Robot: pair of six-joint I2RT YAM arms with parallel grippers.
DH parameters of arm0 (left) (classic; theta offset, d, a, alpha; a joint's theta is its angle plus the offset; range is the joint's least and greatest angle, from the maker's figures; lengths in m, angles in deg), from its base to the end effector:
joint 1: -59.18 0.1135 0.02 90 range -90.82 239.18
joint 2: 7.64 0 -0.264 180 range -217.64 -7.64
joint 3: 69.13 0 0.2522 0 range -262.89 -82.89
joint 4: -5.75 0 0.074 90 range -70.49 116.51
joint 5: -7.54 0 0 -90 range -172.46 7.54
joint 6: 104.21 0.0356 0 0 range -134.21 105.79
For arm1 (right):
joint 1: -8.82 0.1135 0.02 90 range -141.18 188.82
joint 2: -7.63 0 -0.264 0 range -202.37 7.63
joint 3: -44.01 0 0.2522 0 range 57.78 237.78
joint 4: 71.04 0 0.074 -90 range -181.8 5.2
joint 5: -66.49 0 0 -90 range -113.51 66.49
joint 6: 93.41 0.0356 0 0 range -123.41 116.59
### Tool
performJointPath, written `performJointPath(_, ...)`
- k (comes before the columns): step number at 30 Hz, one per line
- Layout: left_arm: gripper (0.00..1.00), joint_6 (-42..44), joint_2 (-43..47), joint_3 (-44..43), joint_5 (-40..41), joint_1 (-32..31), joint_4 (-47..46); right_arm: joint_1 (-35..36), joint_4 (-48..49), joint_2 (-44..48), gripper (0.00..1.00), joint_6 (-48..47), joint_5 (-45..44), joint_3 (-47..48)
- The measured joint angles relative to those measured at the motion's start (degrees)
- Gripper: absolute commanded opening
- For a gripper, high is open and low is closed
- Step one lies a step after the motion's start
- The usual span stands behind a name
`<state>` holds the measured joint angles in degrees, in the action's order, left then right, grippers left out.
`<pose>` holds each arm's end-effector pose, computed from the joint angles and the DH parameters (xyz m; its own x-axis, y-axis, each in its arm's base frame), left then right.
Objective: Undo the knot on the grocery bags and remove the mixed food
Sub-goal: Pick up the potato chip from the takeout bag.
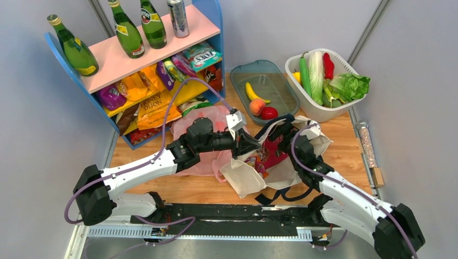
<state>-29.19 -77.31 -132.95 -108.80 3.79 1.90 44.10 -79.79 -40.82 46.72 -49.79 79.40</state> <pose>0.1489 -0.2435 0.3317 -0.2749 -0.0095 -0.9614 0.9507 0.1466 -0.2733 0.1633 0.0962 0.2147 -0.3343 0.6064 -0.7214 0.1159 0.7861 0.6071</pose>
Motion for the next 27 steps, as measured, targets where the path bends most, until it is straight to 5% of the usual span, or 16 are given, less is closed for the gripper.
performJointPath(3,0.00,0.11,0.00,0.09,0.17,0.04,0.61,0.17,2.03,-6.05,0.66,0.20,-1.53,1.88)
performJointPath(7,0.00,0.85,0.24,0.09,0.33,0.04,2.19,-0.31,3.10,-10.14,0.03,-0.42,-1.64,3.23)
performJointPath(9,0.01,1.49,0.85,0.09,0.70,0.04,3.26,-0.90,2.08,-9.90,0.00,-1.44,-1.22,3.23)
performJointPath(11,0.18,2.10,1.92,0.09,1.64,-0.02,4.76,-1.36,0.50,-8.31,0.00,-2.32,-0.87,3.32)
performJointPath(12,0.42,2.36,2.54,0.09,2.03,-0.07,5.64,-1.44,-0.96,-6.78,0.00,-3.04,-0.72,3.48)
performJointPath(14,0.73,3.15,4.39,-0.02,3.93,-0.33,8.20,-1.64,-4.13,-2.45,0.00,-4.90,-0.63,3.85)
performJointPath(16,0.89,4.42,5.68,-1.25,6.05,-0.52,10.99,-1.81,-7.17,2.54,0.00,-6.78,-0.63,4.70)
performJointPath(20,0.99,6.99,6.47,-7.61,11.08,-0.74,17.86,-2.08,-11.41,12.96,0.00,-10.16,-0.72,8.37)
performJointPath(27,1.00,9.62,6.12,-21.49,15.32,-0.72,29.73,-2.12,-12.81,22.12,0.00,-14.25,0.48,18.62)
